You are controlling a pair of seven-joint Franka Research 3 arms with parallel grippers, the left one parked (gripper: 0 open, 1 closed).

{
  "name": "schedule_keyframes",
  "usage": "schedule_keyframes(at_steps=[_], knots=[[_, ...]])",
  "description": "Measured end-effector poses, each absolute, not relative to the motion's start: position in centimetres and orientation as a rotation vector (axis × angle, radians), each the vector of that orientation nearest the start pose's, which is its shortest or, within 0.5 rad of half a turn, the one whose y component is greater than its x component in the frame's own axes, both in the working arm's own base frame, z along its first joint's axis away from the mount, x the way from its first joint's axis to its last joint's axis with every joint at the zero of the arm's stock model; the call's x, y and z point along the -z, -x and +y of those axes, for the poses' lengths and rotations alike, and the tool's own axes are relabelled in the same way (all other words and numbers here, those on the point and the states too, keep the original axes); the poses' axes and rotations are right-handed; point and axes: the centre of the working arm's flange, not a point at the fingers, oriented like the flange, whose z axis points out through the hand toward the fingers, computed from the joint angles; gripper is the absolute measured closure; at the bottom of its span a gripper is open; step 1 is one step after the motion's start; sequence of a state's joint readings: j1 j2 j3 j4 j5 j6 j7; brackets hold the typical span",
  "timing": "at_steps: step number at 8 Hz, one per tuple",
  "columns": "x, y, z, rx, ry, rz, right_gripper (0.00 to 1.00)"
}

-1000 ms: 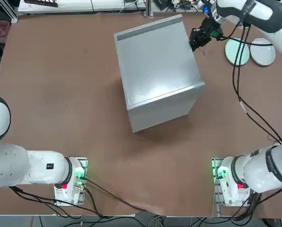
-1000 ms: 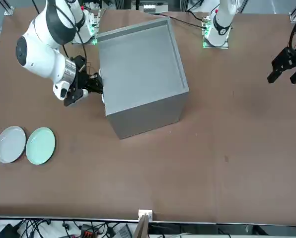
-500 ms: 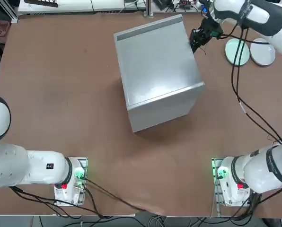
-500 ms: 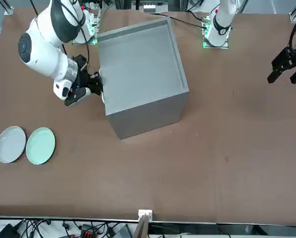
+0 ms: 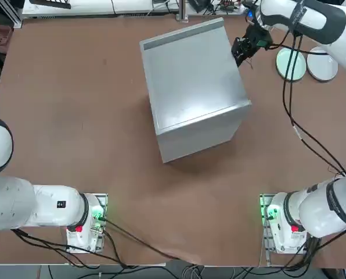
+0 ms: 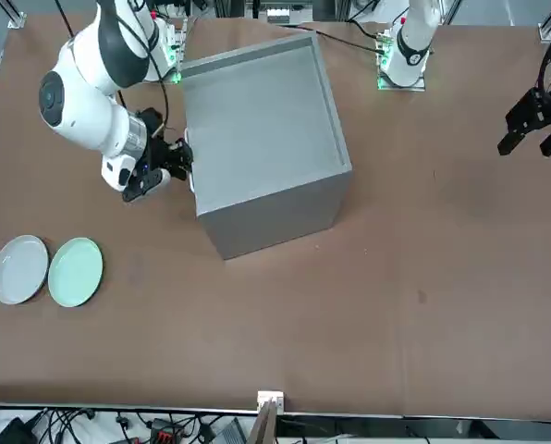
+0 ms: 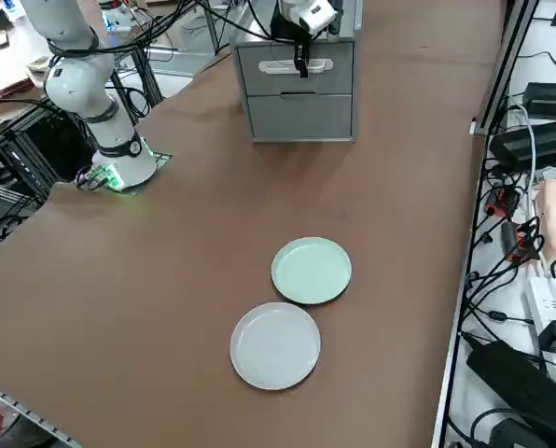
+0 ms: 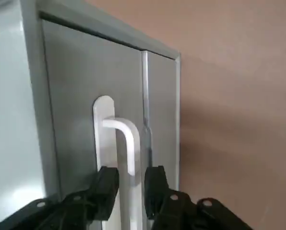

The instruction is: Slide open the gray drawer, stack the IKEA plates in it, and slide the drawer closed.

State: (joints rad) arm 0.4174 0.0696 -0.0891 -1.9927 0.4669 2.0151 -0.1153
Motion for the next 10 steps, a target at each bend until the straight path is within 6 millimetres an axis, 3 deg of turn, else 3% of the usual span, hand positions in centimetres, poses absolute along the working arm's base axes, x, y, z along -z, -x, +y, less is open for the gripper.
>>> schedule_keyframes(at_steps=[10], knots=[[-41.3, -53.6, 20.5, -0.154, 2.738, -0.309, 0.68]])
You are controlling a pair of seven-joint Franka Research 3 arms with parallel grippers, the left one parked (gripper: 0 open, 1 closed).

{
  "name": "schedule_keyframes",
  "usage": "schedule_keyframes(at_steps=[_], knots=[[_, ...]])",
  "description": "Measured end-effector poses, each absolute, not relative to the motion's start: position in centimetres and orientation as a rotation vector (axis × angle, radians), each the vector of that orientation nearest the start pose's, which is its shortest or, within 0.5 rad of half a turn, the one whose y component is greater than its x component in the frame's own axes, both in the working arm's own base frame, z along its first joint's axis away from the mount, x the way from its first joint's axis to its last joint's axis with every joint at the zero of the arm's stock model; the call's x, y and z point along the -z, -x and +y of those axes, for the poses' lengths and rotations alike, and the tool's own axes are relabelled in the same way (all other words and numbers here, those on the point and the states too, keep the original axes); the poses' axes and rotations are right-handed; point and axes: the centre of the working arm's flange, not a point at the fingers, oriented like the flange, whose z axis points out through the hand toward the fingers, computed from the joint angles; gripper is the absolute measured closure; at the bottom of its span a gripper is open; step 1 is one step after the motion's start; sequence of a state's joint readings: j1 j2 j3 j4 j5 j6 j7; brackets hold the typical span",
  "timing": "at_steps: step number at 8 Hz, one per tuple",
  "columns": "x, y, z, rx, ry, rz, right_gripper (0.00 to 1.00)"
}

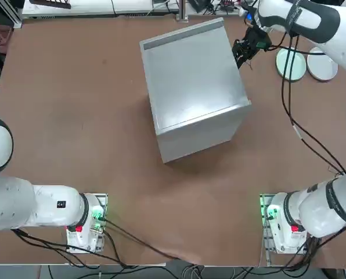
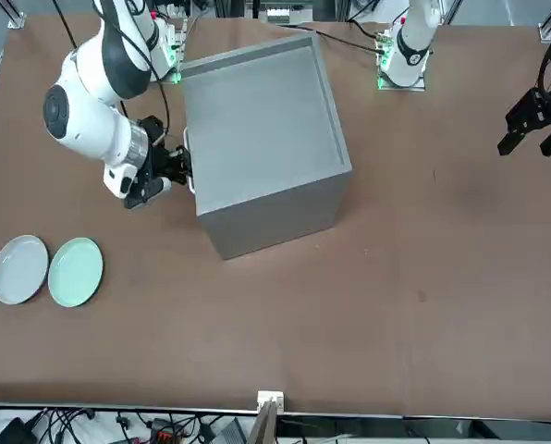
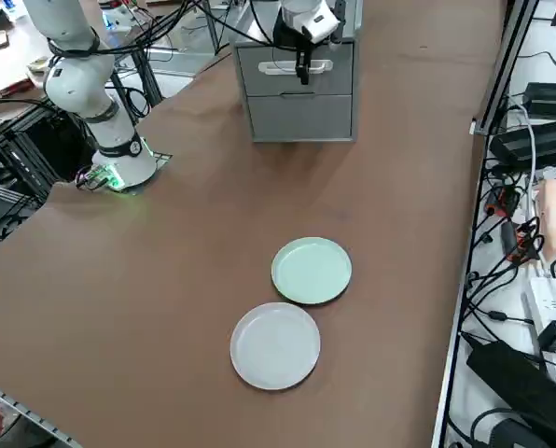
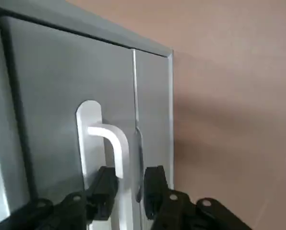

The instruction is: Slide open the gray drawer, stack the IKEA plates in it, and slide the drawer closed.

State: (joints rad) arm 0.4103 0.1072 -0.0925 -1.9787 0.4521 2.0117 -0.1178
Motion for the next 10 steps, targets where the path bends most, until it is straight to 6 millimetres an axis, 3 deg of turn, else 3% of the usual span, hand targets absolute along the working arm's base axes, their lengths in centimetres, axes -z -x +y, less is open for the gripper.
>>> schedule_keyframes(at_steps=[2, 5, 10], knots=[[-41.2, -54.3, 18.4, -0.140, 2.767, -0.311, 0.68], [-40.9, -55.8, 12.6, -0.122, 2.799, -0.284, 0.65], [-41.2, -56.8, 7.2, -0.104, 2.844, -0.225, 0.56]])
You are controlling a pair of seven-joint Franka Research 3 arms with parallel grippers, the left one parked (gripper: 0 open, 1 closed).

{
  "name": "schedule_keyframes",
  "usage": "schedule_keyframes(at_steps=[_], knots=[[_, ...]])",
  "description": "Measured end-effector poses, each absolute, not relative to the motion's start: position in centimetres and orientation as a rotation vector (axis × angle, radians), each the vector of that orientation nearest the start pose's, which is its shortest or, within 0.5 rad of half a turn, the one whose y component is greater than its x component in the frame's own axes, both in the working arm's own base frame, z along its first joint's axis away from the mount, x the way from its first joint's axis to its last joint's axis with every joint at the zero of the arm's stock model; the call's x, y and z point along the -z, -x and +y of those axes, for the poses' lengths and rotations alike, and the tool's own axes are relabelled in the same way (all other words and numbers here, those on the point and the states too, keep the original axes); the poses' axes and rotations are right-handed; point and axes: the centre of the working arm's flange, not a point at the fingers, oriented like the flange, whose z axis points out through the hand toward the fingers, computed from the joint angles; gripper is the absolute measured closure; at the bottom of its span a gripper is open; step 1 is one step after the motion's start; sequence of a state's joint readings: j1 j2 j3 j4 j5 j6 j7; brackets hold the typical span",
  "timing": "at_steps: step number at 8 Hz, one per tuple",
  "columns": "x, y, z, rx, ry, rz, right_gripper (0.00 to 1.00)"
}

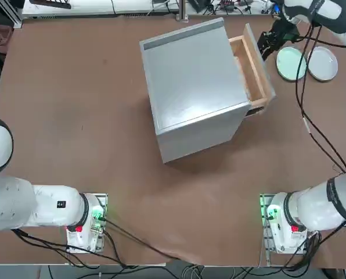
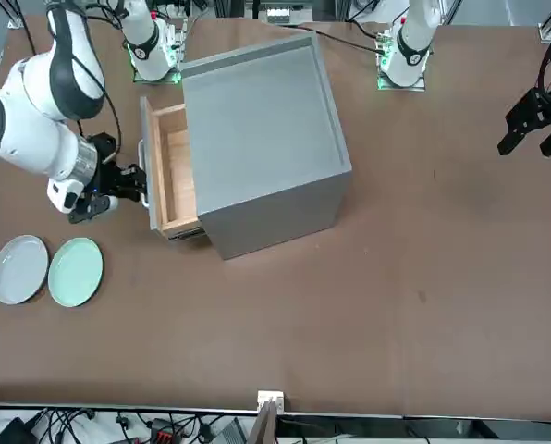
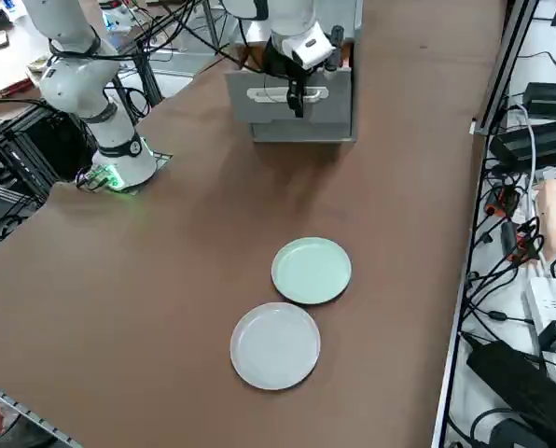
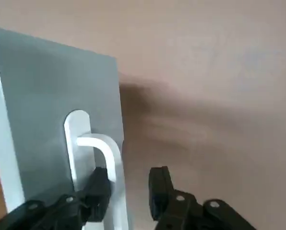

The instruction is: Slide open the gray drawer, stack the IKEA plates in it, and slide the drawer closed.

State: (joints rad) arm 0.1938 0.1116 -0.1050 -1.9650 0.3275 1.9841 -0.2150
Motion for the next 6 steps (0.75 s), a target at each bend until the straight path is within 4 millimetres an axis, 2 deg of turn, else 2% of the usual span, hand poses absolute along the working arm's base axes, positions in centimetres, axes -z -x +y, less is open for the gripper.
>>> schedule_keyframes(at_steps=[4, 5, 6], knots=[[-41.1, -57.5, 0.2, -0.070, 2.871, -0.143, 0.47], [-40.8, -57.7, -1.0, -0.062, 2.856, -0.142, 0.48], [-40.6, -57.8, -1.2, -0.067, 2.855, -0.141, 0.41]])
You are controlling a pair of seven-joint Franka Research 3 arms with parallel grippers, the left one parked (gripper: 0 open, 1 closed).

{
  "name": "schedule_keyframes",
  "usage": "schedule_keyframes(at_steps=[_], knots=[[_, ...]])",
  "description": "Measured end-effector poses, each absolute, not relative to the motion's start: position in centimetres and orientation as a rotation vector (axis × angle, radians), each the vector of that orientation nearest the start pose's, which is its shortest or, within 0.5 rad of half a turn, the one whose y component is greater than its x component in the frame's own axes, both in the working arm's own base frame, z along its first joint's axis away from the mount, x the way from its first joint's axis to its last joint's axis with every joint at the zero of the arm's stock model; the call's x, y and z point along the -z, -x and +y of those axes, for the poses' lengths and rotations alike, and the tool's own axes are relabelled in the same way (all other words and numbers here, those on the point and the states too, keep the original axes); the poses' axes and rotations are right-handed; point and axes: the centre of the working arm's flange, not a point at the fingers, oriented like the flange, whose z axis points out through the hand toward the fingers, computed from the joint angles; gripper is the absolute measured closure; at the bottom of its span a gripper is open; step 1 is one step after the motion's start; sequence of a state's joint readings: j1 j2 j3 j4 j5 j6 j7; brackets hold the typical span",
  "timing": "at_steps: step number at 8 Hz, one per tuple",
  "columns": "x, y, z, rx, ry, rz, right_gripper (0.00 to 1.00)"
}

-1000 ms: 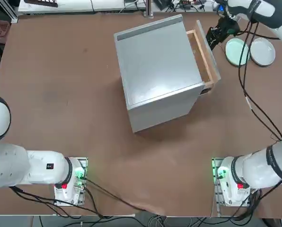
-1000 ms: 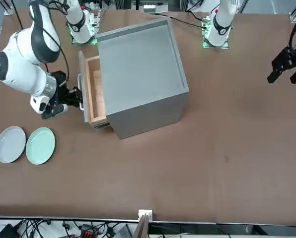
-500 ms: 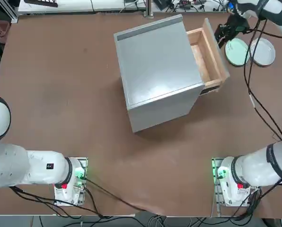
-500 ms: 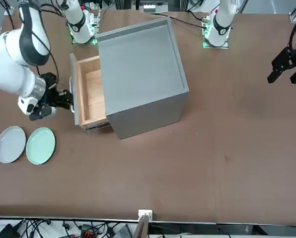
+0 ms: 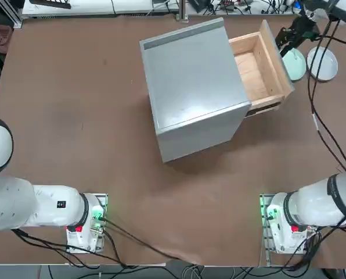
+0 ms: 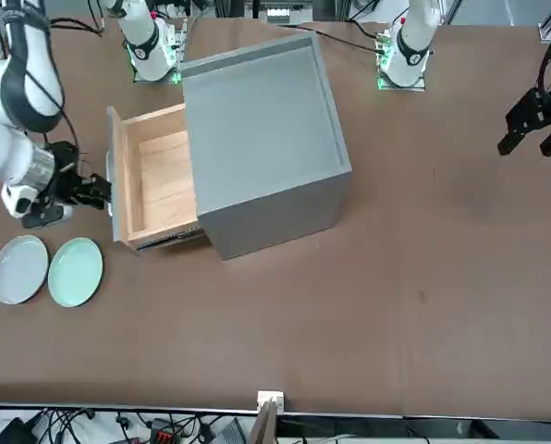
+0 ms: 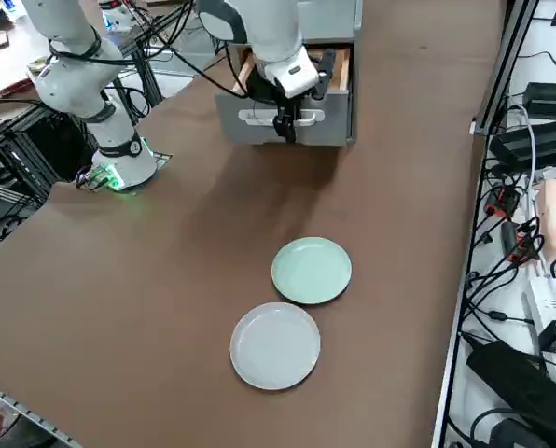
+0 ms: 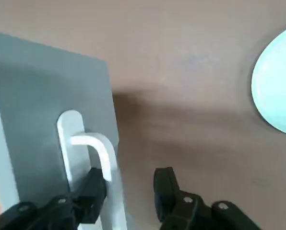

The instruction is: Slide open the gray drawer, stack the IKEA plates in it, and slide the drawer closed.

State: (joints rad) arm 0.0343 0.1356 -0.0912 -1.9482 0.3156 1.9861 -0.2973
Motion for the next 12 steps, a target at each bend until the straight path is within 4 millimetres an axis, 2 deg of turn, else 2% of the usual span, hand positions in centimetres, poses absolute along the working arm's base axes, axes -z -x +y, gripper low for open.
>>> schedule_keyframes(at_steps=[3, 5, 6, 8, 9, 10, 11, 12], knots=[[-40.6, -58.1, -1.3, -0.070, 2.859, -0.182, 0.35], [-41.6, -58.8, -1.4, -0.104, 2.866, -0.216, 0.22], [-43.5, -59.8, -2.7, -0.075, 2.899, -0.226, 0.04], [-49.2, -60.9, -6.1, 0.004, 2.917, -0.207, 0.02], [-50.3, -61.0, -7.0, 0.011, 2.923, -0.197, 0.02], [-49.9, -61.1, -8.4, -0.007, 2.930, -0.168, 0.04], [-47.8, -61.2, -11.0, -0.052, 2.933, -0.088, 0.05], [-45.0, -61.2, -14.6, -0.106, 2.940, 0.044, 0.07]])
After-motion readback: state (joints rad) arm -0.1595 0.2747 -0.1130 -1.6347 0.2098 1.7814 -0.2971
